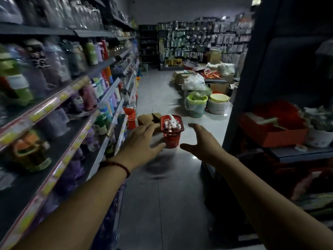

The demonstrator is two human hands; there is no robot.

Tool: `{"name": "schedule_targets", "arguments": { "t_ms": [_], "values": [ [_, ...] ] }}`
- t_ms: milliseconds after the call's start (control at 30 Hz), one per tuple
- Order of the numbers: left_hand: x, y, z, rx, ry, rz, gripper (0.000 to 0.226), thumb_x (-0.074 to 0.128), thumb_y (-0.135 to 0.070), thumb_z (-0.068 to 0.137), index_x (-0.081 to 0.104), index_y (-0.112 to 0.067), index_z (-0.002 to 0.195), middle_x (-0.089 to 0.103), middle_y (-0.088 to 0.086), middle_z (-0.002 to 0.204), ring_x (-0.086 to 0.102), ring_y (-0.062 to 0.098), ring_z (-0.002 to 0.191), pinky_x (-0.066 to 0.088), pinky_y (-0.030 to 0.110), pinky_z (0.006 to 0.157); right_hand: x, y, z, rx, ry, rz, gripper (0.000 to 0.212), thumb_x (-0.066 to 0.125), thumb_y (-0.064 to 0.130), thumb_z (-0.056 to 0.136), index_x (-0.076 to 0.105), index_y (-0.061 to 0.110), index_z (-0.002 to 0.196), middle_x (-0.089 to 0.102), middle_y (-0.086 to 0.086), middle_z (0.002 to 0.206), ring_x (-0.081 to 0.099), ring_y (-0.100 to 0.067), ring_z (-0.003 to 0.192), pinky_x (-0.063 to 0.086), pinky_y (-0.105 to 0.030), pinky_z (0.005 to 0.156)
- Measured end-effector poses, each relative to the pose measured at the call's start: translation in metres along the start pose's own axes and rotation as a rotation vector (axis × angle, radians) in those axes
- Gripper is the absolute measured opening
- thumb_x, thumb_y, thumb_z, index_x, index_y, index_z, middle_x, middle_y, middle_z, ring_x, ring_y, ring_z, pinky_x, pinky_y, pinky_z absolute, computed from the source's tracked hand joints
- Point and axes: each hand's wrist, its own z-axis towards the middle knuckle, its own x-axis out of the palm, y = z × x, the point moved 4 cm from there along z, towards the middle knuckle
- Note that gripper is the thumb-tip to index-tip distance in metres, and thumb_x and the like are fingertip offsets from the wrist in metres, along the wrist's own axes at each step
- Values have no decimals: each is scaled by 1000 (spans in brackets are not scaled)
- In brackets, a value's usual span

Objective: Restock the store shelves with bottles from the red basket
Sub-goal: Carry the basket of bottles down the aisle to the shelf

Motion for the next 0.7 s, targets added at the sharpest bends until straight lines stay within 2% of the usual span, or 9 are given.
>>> {"name": "schedule_targets", "arguments": {
  "t_ms": [100,200,367,467,533,600,667,700],
  "values": [
    [45,51,75,-38,53,-23,63,64,-47,87,43,-20,140,48,-2,142,45,20,130,33,34,109,24,-30,90,26,24,46,76,74,43,81,39,18,144,48,-6,145,49,-22,127,36,-22,91],
    [78,109,151,-128,116,-67,67,64,-49,87,42,-18,142,46,-1,143,43,22,132,34,35,110,40,-47,176,60,53,141,58,73,30,86,50,13,136,56,-6,136,53,-15,115,32,-16,82],
    [115,197,262,-174,148,-145,65,65,-46,88,41,-19,141,45,1,143,44,21,131,38,36,109,83,-78,316,124,84,224,57,76,27,84,51,16,134,60,-3,130,54,-10,105,37,-18,79],
    [143,255,322,-169,132,-178,59,62,-43,90,41,-20,141,46,1,143,44,20,132,39,39,109,120,-96,394,180,103,271,59,76,25,84,48,17,136,60,-1,130,51,-5,101,36,-6,68],
    [164,296,362,-169,133,-232,52,61,-38,92,42,-23,138,49,1,141,47,19,129,40,33,103,149,-109,446,234,97,312,57,76,25,84,49,17,134,61,-1,128,51,-4,97,35,0,61],
    [188,338,407,-149,150,-278,50,64,-31,92,44,-20,137,53,4,137,51,20,123,39,28,94,178,-125,498,297,70,351,53,77,28,83,53,17,129,62,-2,126,53,-7,97,37,-4,63],
    [210,380,457,-111,169,-309,52,66,-27,91,46,-16,137,55,7,135,53,21,120,40,26,92,200,-137,548,370,43,403,52,76,30,83,54,18,129,61,-2,127,53,-11,101,41,-15,74],
    [220,399,483,-102,190,-326,51,66,-27,91,47,-16,137,55,6,134,53,18,118,42,26,93,209,-144,571,402,29,430,53,76,29,84,53,19,131,60,0,126,53,-10,102,41,-17,78]
  ]
}}
